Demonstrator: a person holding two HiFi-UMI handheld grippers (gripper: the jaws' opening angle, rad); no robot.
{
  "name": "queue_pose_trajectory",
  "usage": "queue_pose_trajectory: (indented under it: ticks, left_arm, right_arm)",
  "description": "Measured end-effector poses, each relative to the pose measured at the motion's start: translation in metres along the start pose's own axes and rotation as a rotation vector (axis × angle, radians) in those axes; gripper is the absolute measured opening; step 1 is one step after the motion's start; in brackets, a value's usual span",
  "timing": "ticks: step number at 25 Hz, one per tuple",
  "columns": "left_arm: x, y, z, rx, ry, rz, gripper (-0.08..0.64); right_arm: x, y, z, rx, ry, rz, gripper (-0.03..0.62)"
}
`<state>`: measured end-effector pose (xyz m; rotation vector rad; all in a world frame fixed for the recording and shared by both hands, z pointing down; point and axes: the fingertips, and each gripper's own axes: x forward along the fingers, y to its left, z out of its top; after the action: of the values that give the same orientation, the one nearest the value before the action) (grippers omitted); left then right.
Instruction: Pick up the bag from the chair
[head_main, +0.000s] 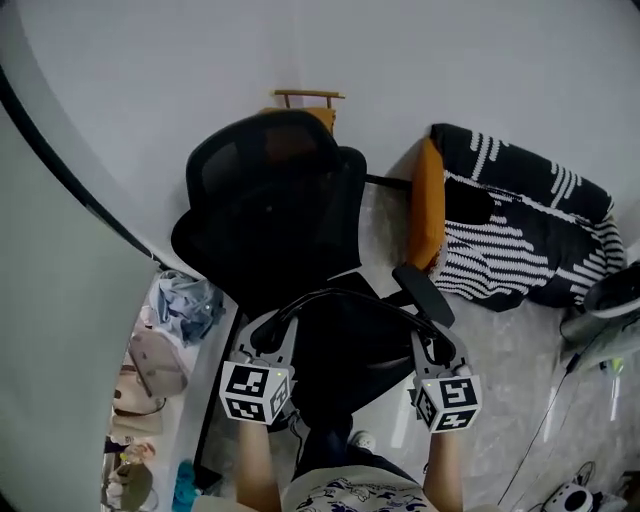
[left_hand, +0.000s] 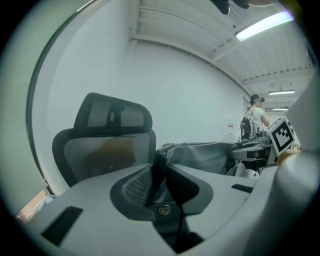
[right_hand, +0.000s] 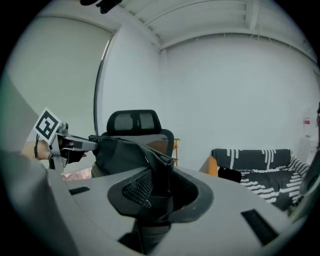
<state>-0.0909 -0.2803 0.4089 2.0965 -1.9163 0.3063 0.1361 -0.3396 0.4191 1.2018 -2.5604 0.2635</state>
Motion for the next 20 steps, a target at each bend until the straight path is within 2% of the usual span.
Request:
queue_pose_trajectory:
  ticks: [14,20]
  left_arm:
    - [-0.104,-0.052,0.067,0.01,-0.17,0.116,0.08]
    - [-0.131,-0.07,0.089,0.029,-0.218,0.131,0.08]
  right_arm:
    - [-0.09,0.014,0.081,-0.053,-0.192,0.082,0.109]
    - [-0.12,0.014,0.1,-0.028,-0.247,0.104,0.107]
